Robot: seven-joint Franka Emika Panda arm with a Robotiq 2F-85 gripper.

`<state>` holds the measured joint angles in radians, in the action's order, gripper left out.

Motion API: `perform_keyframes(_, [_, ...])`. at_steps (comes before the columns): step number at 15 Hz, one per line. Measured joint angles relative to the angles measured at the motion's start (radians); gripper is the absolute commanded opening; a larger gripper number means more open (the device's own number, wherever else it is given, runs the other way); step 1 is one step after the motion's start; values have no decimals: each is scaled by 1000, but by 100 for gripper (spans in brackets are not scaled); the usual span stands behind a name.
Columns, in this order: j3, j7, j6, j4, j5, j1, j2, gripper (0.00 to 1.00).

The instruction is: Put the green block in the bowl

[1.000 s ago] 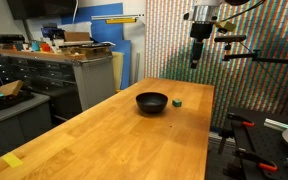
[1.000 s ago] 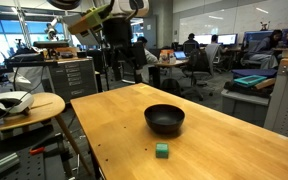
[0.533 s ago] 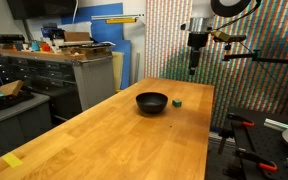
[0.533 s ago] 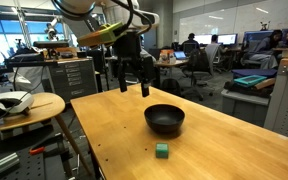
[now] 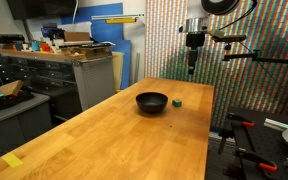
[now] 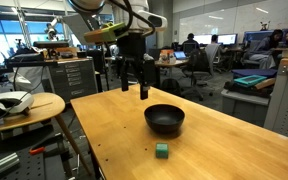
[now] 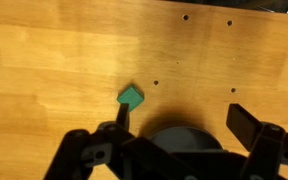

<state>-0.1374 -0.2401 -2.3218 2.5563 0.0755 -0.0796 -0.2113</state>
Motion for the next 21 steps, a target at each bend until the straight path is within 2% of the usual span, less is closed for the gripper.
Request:
perform_keyframes(7, [2, 2, 1, 3, 0, 0, 1, 100])
perform_keyframes(11, [27, -1, -18, 15, 91, 1, 4, 100])
perform_keyframes(15, [54, -1, -114, 50, 222, 1, 31, 100])
perform_keyframes(21, [45, -68, -286, 79, 236, 0, 139, 100])
